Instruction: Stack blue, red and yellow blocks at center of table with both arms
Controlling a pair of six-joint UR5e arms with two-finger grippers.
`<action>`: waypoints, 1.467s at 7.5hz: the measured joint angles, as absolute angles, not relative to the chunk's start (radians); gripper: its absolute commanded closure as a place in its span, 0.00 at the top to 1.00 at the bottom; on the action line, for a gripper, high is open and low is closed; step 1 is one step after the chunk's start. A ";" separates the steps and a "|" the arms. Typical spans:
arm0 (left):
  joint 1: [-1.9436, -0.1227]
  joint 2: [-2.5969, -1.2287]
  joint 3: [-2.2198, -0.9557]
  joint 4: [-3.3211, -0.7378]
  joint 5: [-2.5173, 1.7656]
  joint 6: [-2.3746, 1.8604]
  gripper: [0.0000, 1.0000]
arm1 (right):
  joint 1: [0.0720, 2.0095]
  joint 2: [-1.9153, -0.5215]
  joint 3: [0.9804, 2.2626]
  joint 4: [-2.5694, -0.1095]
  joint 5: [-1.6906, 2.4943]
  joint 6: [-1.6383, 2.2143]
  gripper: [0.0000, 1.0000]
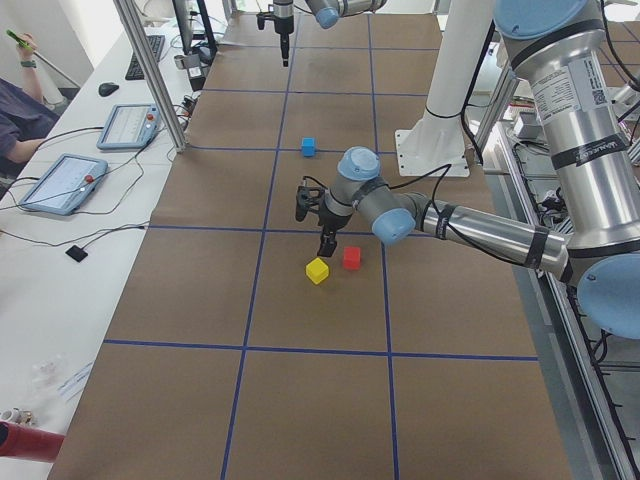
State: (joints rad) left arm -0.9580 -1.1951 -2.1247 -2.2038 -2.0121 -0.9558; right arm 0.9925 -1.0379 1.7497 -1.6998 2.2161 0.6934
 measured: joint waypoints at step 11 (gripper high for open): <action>-0.478 -1.228 -2.014 -2.297 -1.655 -1.158 0.97 | 1.022 -1.103 1.749 -1.693 2.227 0.631 0.99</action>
